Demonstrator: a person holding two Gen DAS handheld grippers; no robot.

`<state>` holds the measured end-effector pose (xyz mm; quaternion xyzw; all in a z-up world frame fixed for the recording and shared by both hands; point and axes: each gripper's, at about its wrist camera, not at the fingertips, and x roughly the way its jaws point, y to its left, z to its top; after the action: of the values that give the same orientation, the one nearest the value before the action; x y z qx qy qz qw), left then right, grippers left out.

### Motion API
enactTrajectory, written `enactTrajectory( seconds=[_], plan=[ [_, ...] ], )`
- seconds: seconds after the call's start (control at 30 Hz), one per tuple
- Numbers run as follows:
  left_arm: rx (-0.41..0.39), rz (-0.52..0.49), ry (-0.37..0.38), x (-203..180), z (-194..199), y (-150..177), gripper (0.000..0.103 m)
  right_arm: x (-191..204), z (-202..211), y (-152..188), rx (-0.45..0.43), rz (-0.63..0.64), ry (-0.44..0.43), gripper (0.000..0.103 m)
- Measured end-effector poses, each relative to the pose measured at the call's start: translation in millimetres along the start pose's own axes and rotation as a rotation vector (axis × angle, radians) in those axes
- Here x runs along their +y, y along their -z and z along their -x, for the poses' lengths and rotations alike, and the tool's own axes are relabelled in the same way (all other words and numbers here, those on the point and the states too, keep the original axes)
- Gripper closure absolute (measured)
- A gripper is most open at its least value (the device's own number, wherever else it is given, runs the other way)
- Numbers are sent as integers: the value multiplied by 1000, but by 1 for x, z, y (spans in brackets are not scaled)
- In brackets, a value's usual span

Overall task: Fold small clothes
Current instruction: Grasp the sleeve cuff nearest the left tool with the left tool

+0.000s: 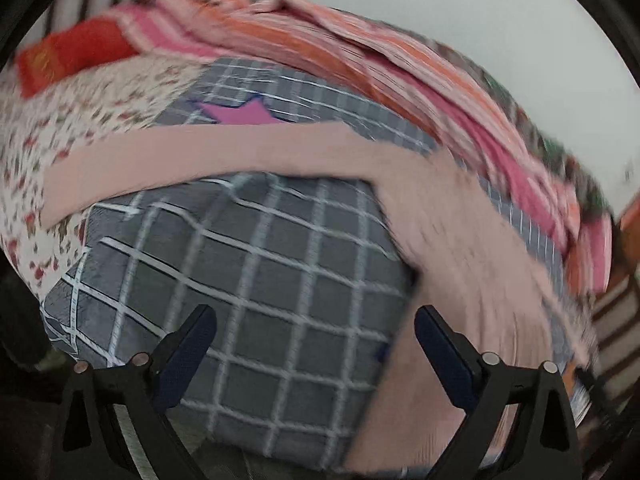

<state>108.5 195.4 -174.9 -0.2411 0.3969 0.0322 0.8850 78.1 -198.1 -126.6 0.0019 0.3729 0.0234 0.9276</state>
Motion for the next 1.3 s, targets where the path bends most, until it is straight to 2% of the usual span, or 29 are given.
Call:
enactTrajectory(
  seconds=[0.07, 0.13, 0.23, 0.43, 0.6, 0.67, 0.73, 0.8, 0.87, 1.0, 1.13, 1.3],
  plan=[
    [-21, 60, -4, 18, -2, -13, 5, 4, -12, -3, 7, 9, -18, 0],
    [-50, 74, -39, 34, -3, -26, 7, 7, -22, -7, 12, 14, -29, 0],
    [-81, 109, -61, 55, -5, -39, 22, 13, -36, -15, 8, 14, -42, 0],
    [-112, 235, -101, 101, -21, -58, 31, 23, -59, -33, -7, -9, -91, 0],
    [-134, 362, -71, 134, -38, -65, 38, 27, -77, -48, -19, -39, -134, 0],
    [-163, 410, -68, 144, -41, -69, 43, 29, -84, -57, -34, -49, -148, 0],
    [-183, 417, -103, 143, -42, -74, 50, 30, -91, -66, -44, -58, -159, 0],
    [-192, 400, -140, 141, -45, -81, 56, 32, -99, -79, -55, -67, -171, 0],
    [-193, 360, -195, 137, -47, -89, 70, 32, -105, -92, -63, -75, -179, 0],
    [-224, 271, -278, 123, -46, -106, 89, 23, -109, -106, -105, -86, -196, 0],
    [-284, 168, -315, 90, -34, -125, 92, 0, -118, -98, -104, -146, -199, 0],
    [-343, -14, -255, 9, -28, -154, 92, -34, -123, -92, -76, -217, -192, 0]
  ],
)
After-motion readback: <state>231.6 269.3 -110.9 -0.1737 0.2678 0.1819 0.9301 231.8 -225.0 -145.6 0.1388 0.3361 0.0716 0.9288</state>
